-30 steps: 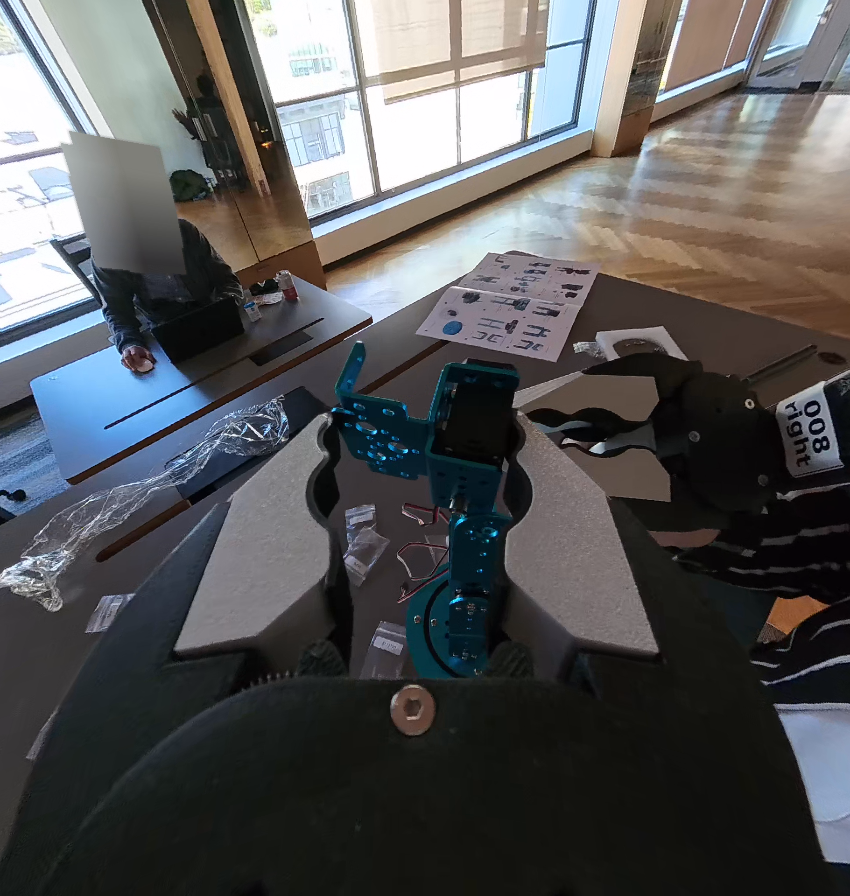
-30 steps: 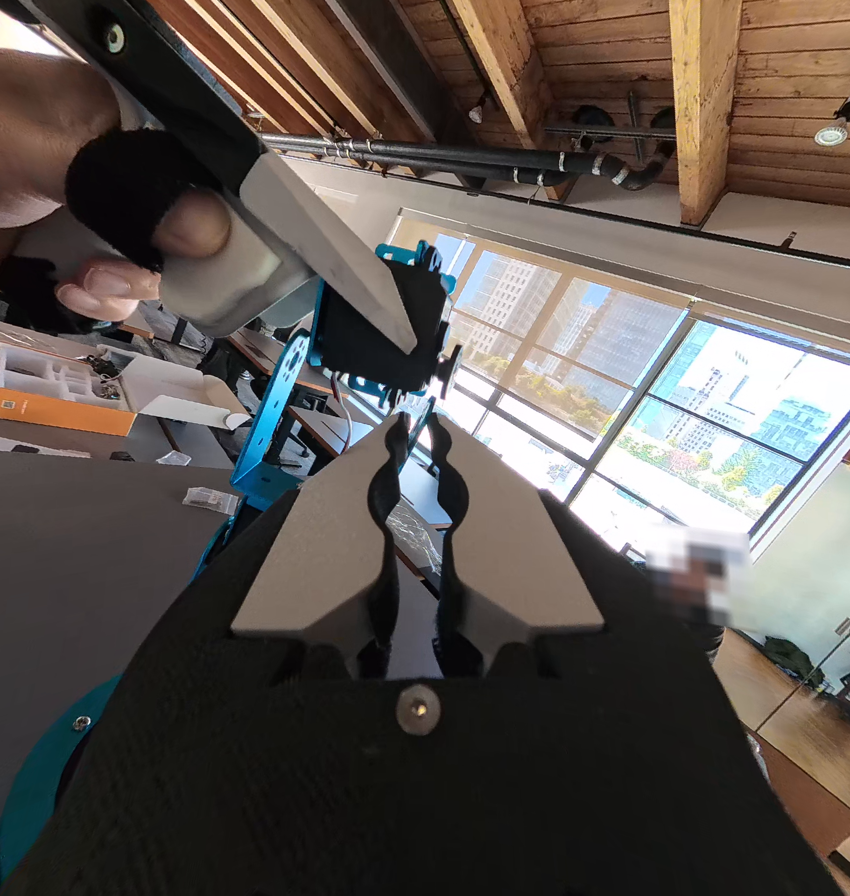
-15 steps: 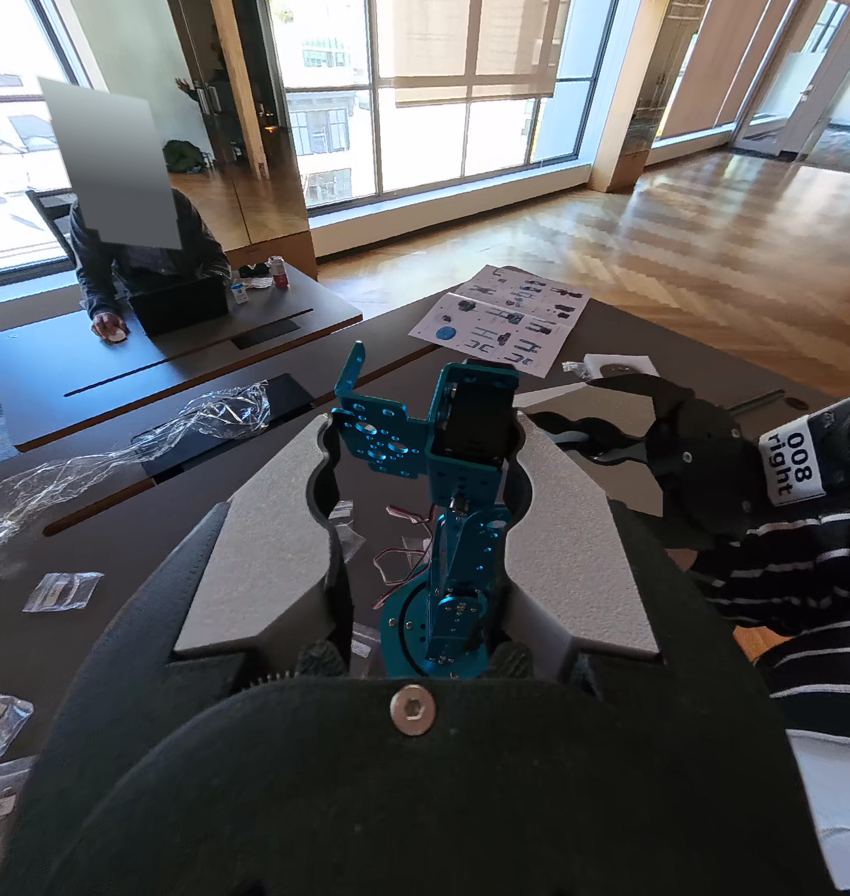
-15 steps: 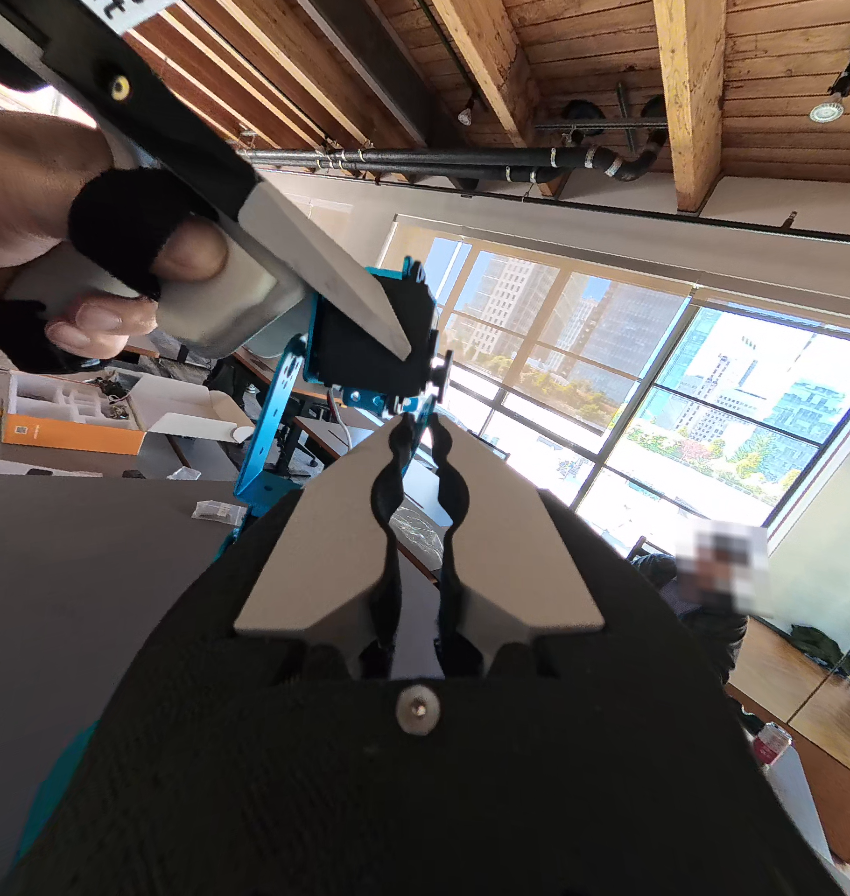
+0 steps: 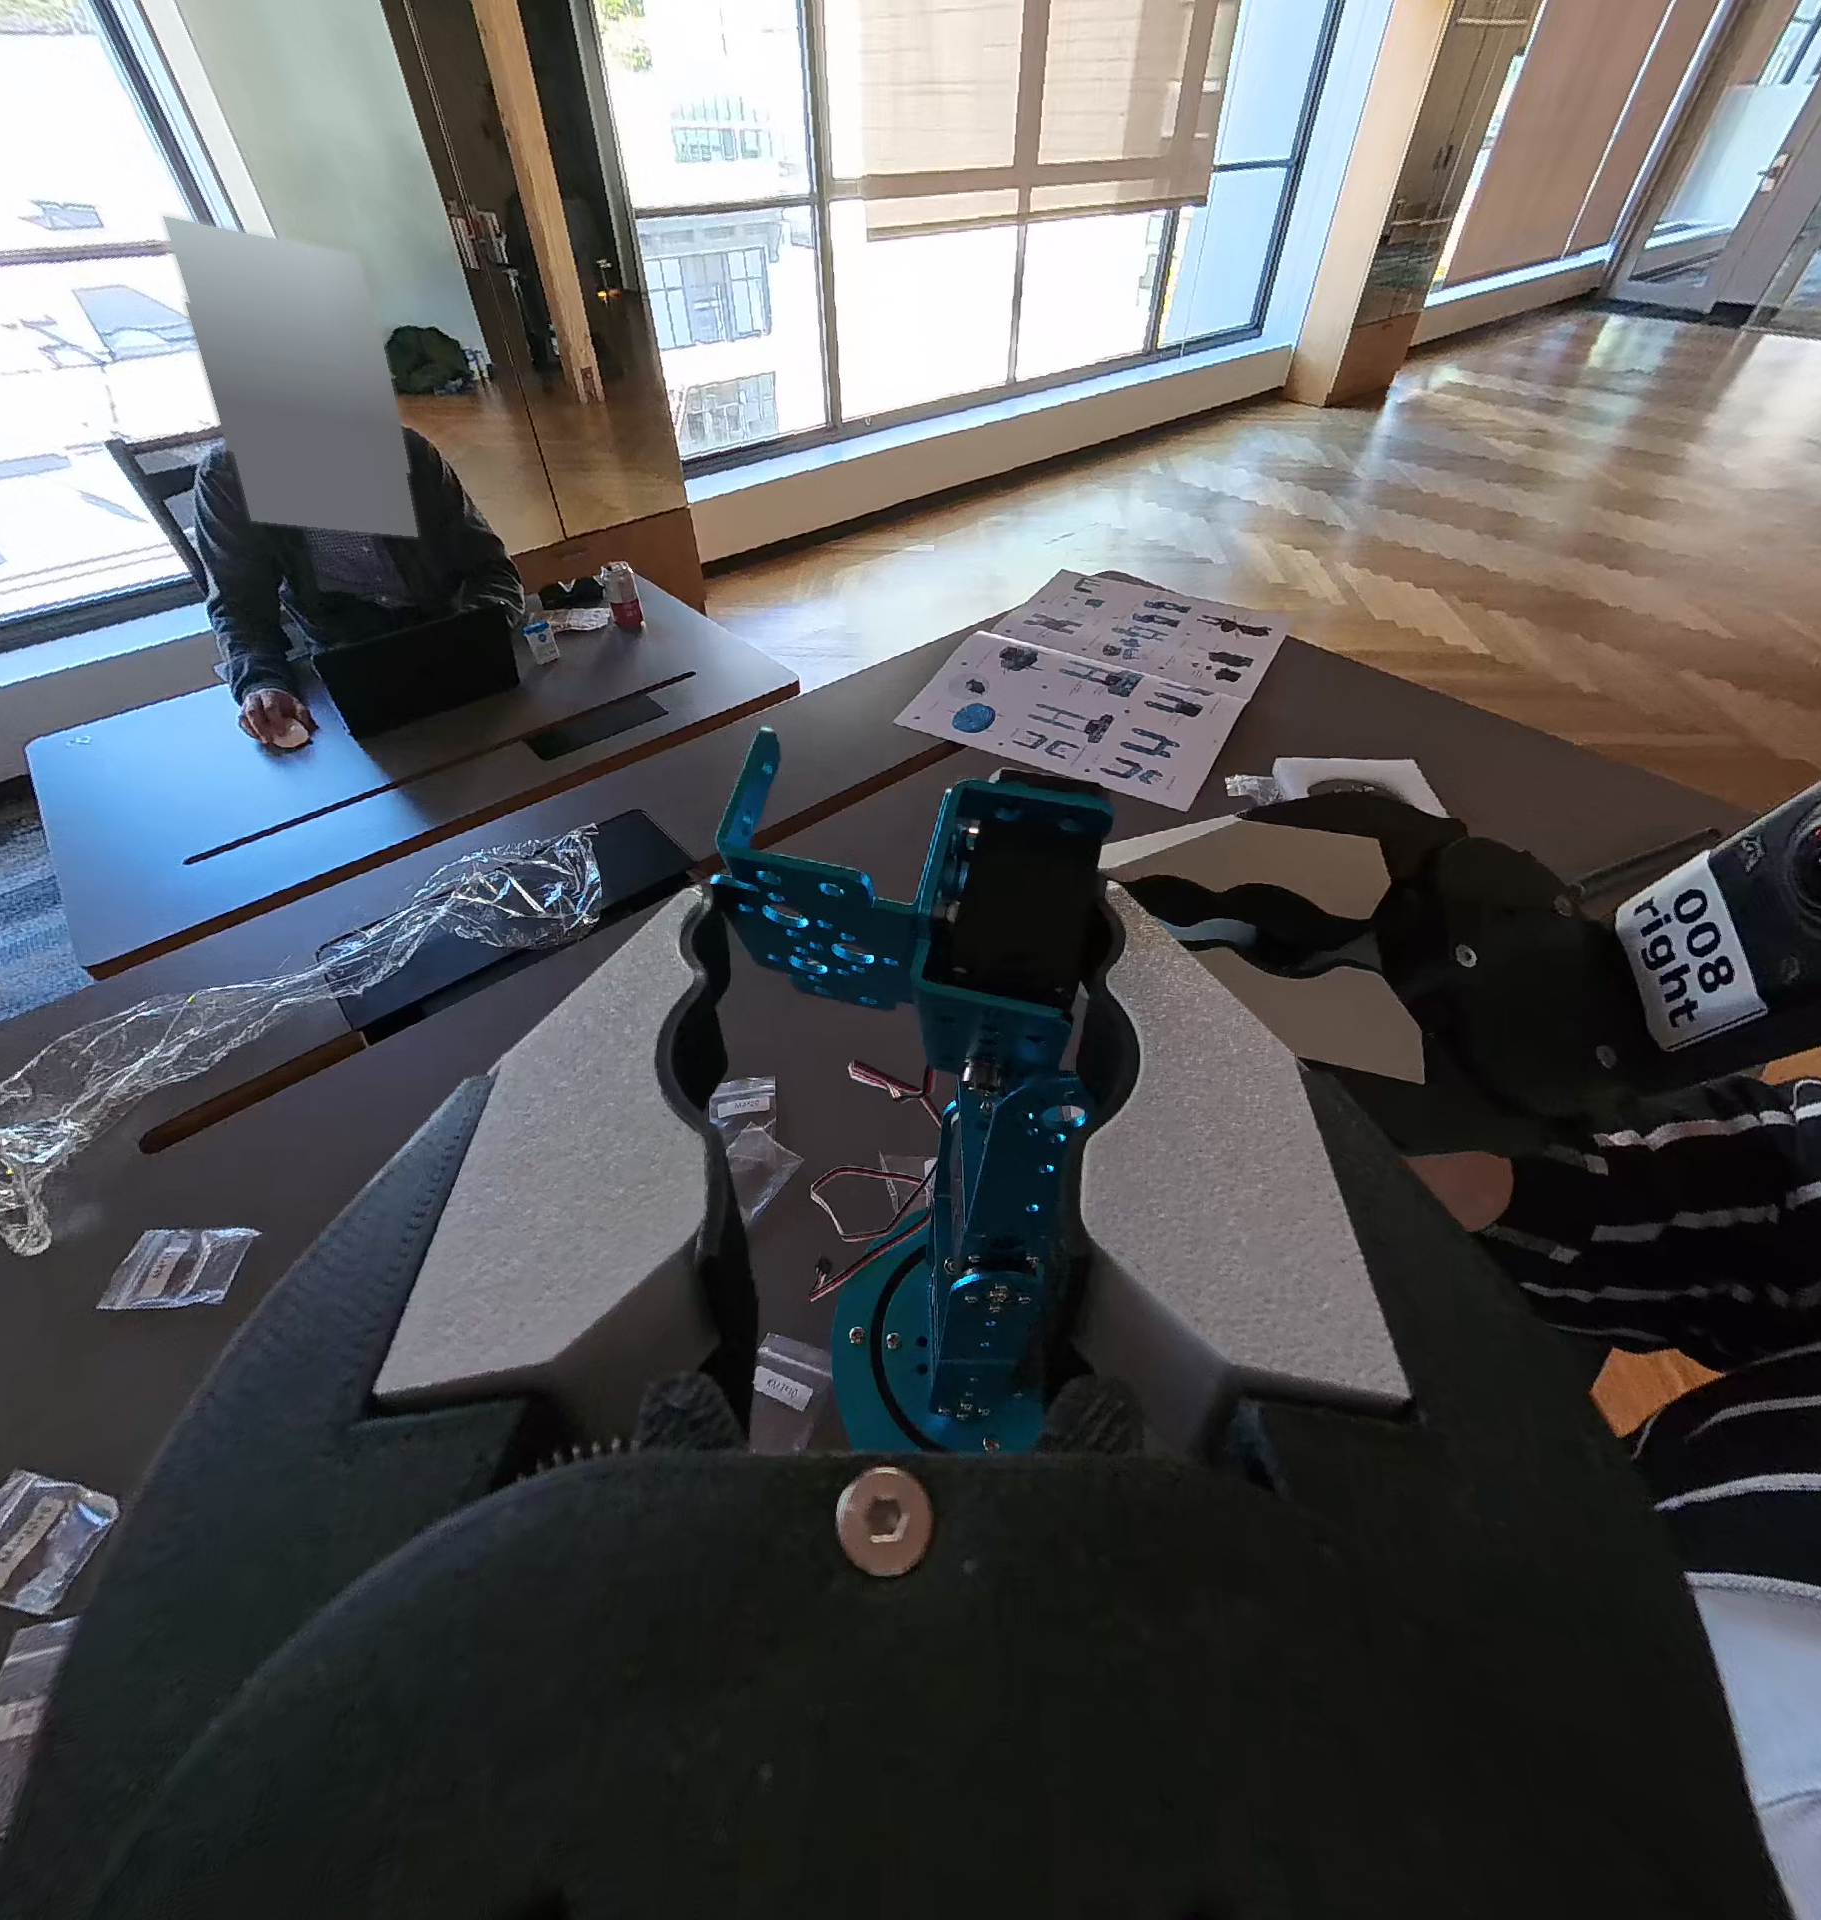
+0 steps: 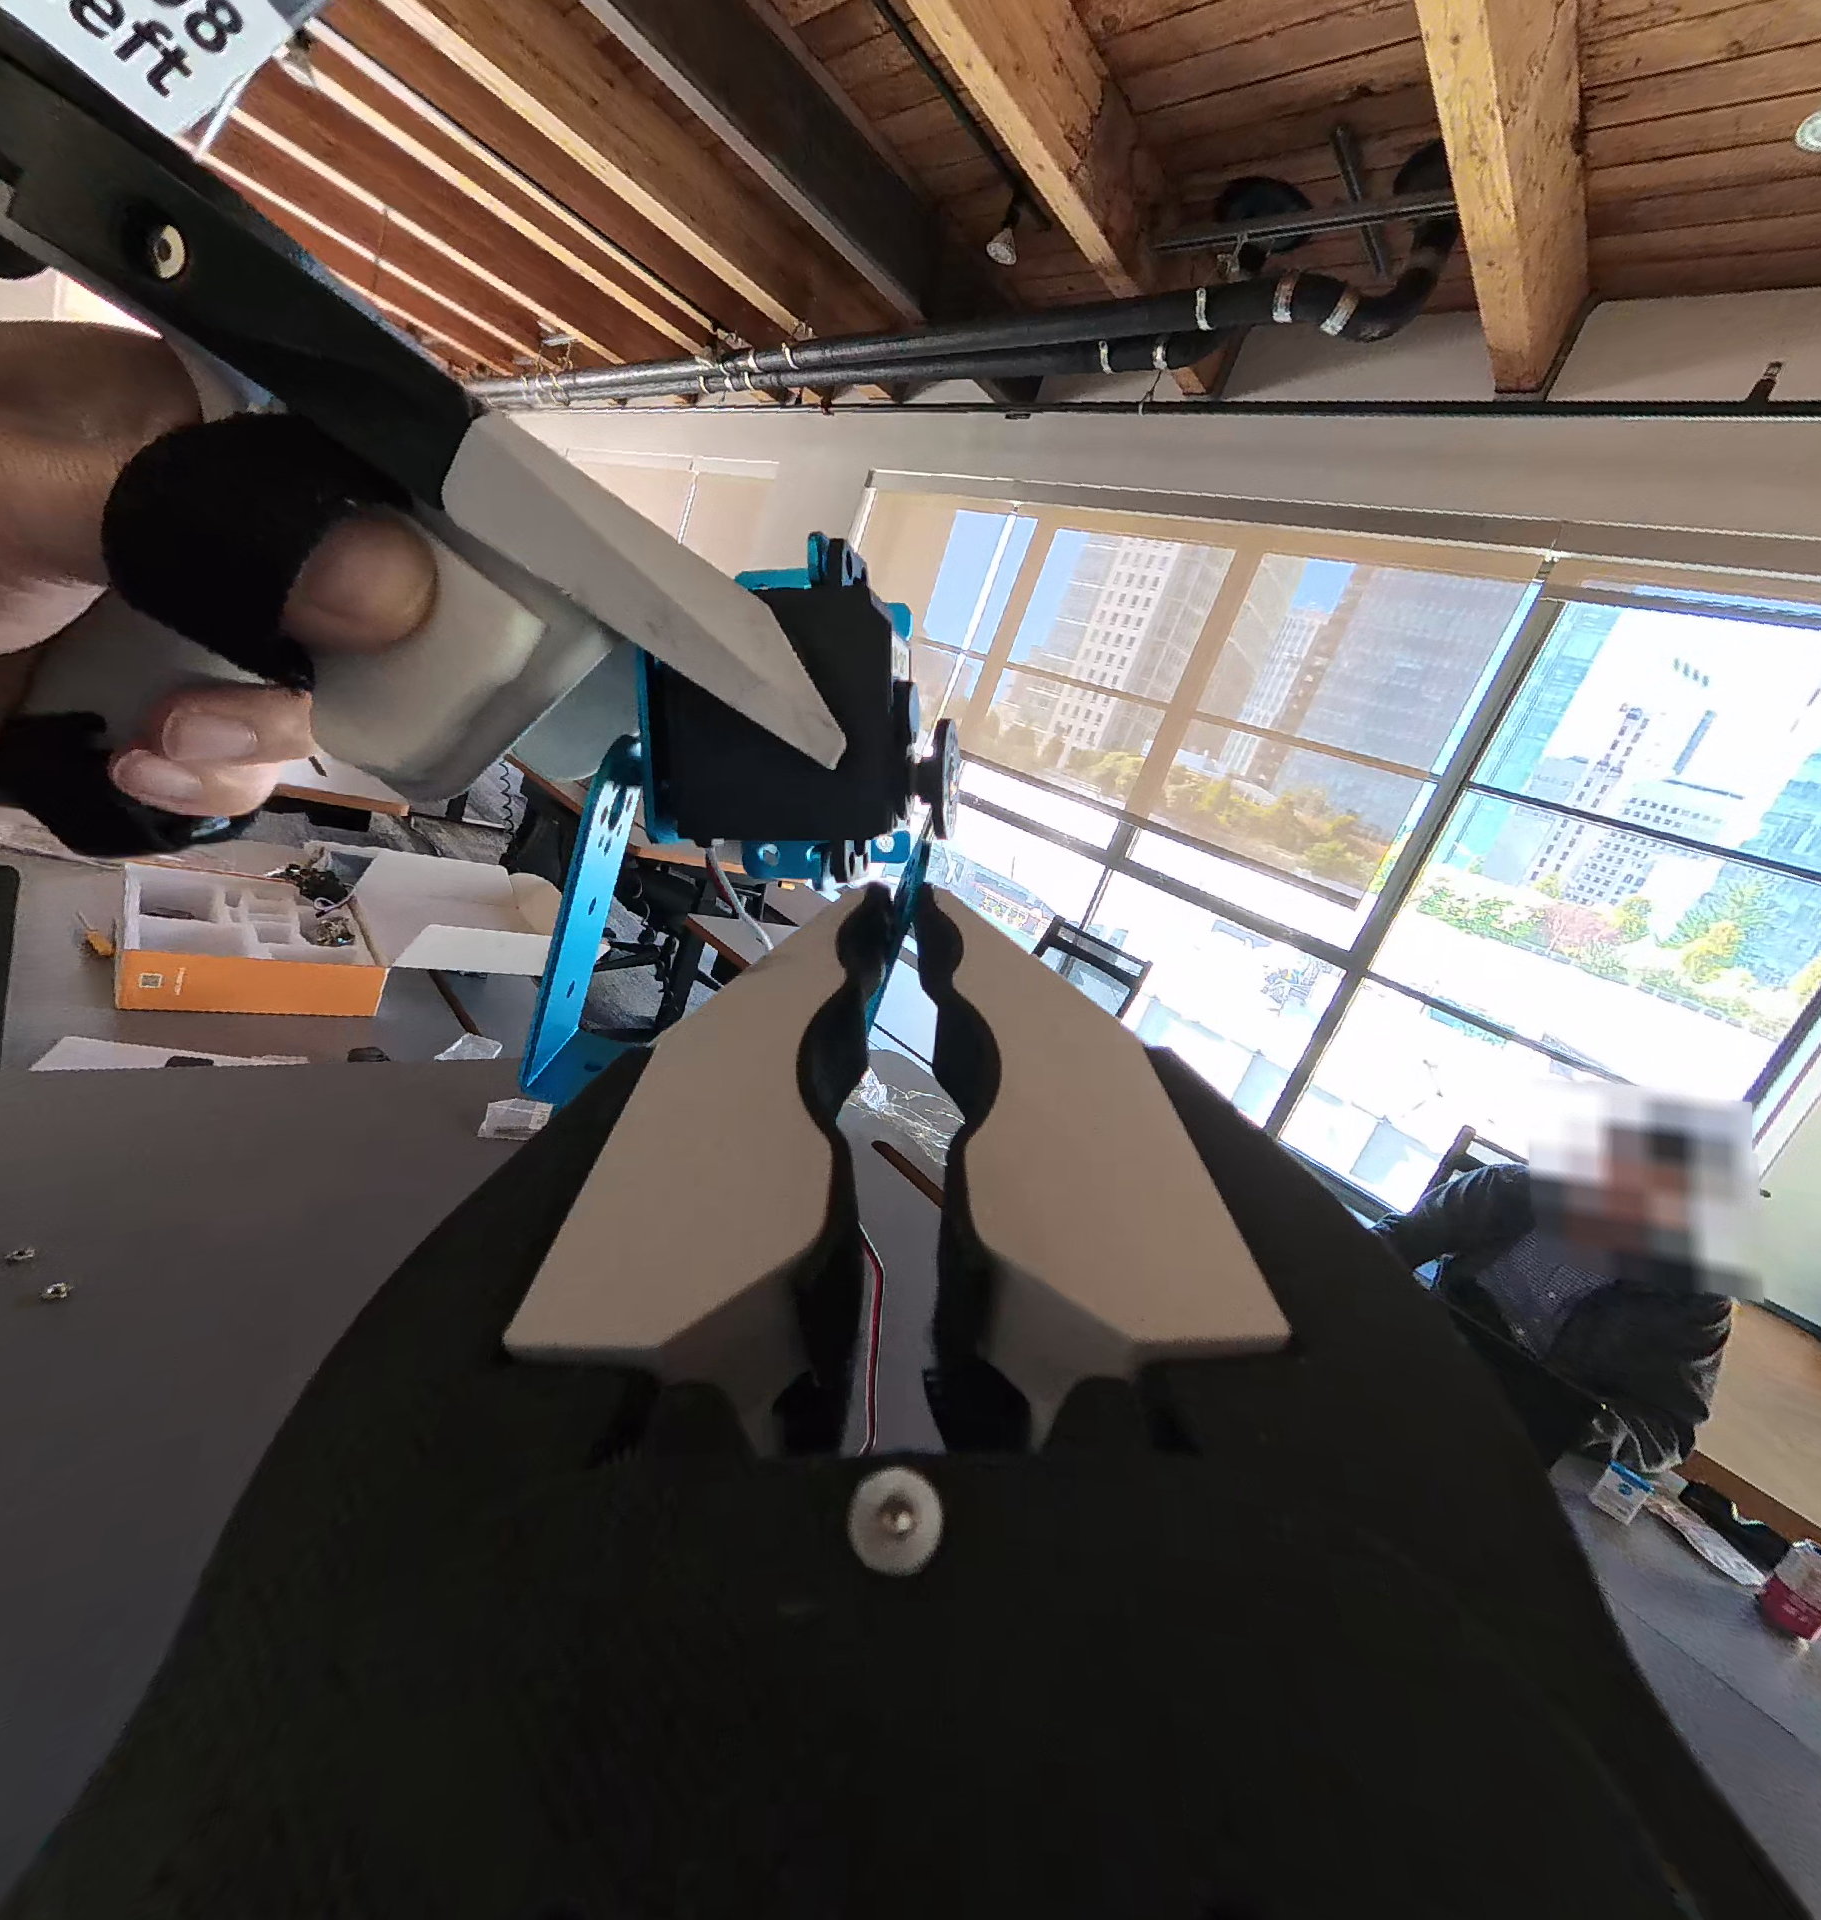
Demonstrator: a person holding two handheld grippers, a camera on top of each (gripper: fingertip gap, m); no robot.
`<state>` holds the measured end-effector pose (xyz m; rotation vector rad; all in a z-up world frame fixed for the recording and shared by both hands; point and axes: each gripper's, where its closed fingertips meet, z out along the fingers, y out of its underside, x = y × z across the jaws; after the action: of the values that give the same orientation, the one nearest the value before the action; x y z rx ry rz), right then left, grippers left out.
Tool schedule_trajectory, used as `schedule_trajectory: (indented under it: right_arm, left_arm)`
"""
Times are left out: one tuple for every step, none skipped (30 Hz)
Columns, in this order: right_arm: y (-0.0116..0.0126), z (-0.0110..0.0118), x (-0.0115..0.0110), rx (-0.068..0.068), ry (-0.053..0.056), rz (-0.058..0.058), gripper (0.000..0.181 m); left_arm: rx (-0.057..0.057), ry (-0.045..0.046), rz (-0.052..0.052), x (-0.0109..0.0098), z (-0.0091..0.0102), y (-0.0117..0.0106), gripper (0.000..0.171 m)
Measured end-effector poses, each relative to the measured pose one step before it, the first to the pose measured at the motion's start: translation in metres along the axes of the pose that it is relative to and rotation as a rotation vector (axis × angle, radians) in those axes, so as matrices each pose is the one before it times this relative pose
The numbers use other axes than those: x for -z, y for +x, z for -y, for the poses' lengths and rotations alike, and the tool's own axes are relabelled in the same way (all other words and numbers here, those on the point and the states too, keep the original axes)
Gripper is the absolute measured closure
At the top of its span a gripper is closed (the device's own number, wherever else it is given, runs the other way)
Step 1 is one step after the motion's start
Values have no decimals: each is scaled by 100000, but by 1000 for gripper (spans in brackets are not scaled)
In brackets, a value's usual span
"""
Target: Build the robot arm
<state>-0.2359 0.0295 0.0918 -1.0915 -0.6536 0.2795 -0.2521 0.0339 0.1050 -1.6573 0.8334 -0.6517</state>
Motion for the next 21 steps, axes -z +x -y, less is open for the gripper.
schedule_trajectory:
  right_arm:
    - [48,-24,-10,348,-241,-97,178]
    - [4,-1,-5,243,-12,36,178]
    - [-27,11,7,-44,182,136,178]
    - [-9,5,2,-53,107,66,178]
    - [9,-14,-4,187,-114,-84,178]
    - [17,0,-4,454,-184,-47,178]
    - [-17,9,15,397,-113,128,178]
    - [-18,7,16,290,-128,81,177]
    - [8,0,15,376,-252,-95,177]
    - [10,-4,-8,416,-222,-68,177]
    - [1,1,-16,250,-80,-23,177]
    - [1,-4,-12,302,82,-22,177]
    - [17,-7,-11,421,59,-73,177]
    - [26,-13,-18,588,-9,-168,177]
    - [23,-5,-8,762,-27,-188,177]
    - [7,-6,-6,858,39,-173,177]
    - [7,11,-1,823,0,-166,177]
    - [2,-3,1,586,-56,-158,177]
    - [-17,18,13,286,19,-67,177]
    - [-21,7,7,220,36,-67,177]
    - [-5,16,19,433,-43,-168,177]
  left_arm:
    - [-26,-403,-10,14,81,-29,104]
    - [-135,-823,74,11,31,-11,104]
    - [-291,-768,221,29,44,-18,104]
    - [-330,-418,281,21,58,3,104]
    - [-64,-555,3,1,26,42,104]
    - [144,-480,-207,-10,-24,67,104]
    - [68,154,-119,-9,21,57,104]
    - [-12,250,16,-18,-6,27,104]
    - [-180,52,335,-26,-28,-25,104]
    - [-524,260,712,-9,14,-84,104]
    - [-695,411,879,0,52,-118,104]
    - [-695,480,914,30,84,-120,104]
    - [-482,489,858,38,103,-127,104]
    - [-140,454,479,55,114,-86,104]
    - [185,493,-45,54,149,-14,104]
    - [492,337,-265,70,135,10,104]
    - [553,93,-246,63,97,18,104]
    - [378,-182,-138,44,58,8,104]
    - [348,-645,-2,20,-23,4,104]
    - [650,-906,80,-2,-80,4,104]
    - [1220,-840,155,4,-73,0,104]
